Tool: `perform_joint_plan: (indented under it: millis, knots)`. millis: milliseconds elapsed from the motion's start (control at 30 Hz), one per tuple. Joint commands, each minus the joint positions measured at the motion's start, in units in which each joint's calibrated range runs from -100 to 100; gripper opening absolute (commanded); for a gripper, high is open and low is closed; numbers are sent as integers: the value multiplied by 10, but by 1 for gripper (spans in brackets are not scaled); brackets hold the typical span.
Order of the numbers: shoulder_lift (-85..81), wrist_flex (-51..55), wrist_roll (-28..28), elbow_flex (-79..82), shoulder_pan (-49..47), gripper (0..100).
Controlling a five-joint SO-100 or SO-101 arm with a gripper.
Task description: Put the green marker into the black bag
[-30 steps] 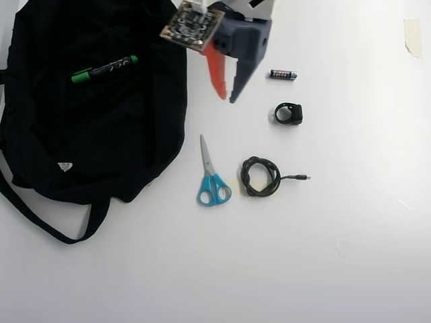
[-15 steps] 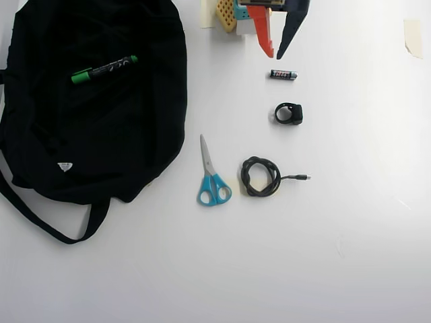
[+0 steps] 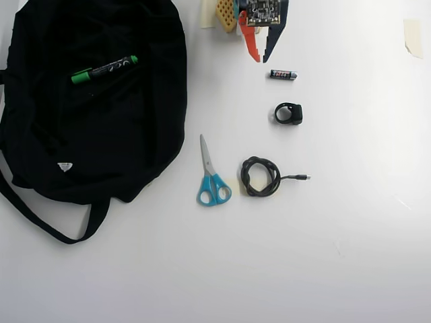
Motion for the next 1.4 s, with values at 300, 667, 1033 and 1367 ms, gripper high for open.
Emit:
perform_joint_plan:
  millis: [300,667,1033,1367]
  knots:
    - [-242,-2,51,215,-2,2]
    - [-243,-21,49,309,-1,2]
    - [-243,-38,54,346,-1,2]
    - [-243,-39,54,346,-1,2]
